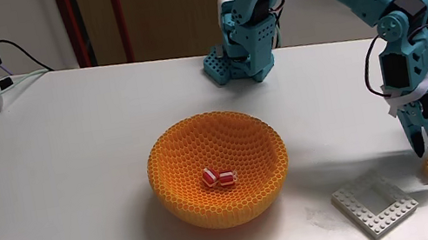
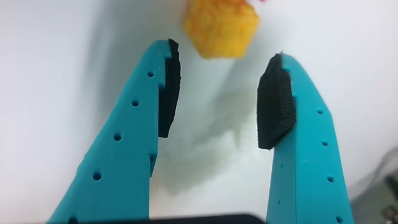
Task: Pick only small cubed objects and place them into the bowl
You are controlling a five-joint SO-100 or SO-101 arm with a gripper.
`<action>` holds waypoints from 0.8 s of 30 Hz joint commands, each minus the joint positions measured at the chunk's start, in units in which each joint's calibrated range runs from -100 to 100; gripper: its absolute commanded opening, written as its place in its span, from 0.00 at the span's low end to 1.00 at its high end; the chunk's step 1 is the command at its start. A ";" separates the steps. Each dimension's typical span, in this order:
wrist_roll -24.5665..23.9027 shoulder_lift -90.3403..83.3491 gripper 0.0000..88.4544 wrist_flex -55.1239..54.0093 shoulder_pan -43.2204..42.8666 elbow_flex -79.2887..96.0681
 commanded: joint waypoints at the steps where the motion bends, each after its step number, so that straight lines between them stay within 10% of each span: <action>1: -0.44 0.19 0.22 -1.37 -0.02 -3.40; 24: 0.73 3.89 0.15 -3.46 -0.67 -5.52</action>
